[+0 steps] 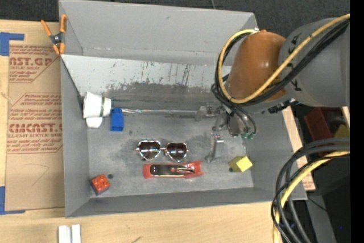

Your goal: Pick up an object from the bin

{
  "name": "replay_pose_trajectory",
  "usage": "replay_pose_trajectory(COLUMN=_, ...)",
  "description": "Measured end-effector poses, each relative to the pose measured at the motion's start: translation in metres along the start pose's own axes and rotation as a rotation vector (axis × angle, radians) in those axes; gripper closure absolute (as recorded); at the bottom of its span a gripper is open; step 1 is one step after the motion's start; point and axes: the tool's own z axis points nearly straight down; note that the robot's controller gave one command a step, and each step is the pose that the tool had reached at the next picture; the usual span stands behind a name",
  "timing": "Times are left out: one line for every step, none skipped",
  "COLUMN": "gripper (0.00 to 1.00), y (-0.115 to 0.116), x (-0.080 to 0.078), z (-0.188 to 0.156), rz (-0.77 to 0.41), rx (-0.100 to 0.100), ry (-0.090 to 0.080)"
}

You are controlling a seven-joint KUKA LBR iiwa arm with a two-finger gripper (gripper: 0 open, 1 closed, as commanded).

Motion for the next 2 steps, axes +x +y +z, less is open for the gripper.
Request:
replay_pose_trajectory(gripper=0.0, y=0.05, x=0.01, z=0.011, rz=-0.212, rx=-0.002, ry=0.009)
replay_pose_trajectory(gripper=0.0, y=0.079, x=0.009, z=0.013, rz=-0.377, rx=-0.001, ry=0.001)
